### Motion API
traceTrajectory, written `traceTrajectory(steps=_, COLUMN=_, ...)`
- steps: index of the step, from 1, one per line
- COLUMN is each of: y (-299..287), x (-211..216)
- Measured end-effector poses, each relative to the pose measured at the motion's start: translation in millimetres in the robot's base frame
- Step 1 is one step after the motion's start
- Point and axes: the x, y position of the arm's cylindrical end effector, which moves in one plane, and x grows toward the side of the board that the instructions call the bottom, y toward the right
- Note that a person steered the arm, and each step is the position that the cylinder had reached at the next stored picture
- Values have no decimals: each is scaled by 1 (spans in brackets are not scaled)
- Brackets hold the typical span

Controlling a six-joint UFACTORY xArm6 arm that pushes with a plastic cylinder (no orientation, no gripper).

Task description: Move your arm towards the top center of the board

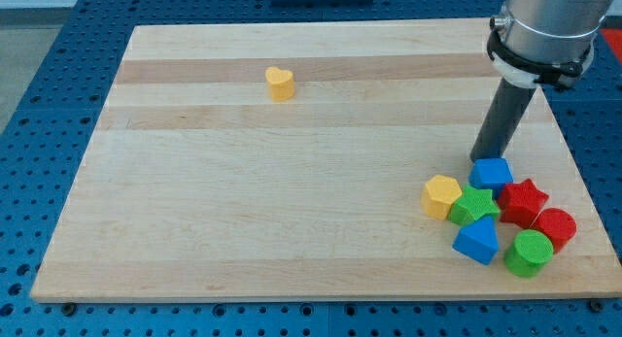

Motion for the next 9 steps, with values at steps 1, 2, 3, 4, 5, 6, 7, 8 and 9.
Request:
traceTrajectory(steps=1, y=0, x=-2)
traceTrajectory(steps=2, y=0, x=-10)
traceTrajectory(steps=3, y=0, x=-22)
traceTrajectory(steps=4, y=0, x=-43)
traceTrajectory(steps=5, y=0, x=-73)
traceTrajectory(steps=6, y=-7, x=-108)
traceTrajectory(steps=7, y=-41, x=-144)
traceTrajectory(steps=8, y=-89, x=-174)
traceTrajectory(steps=9, y=-131, x=-192)
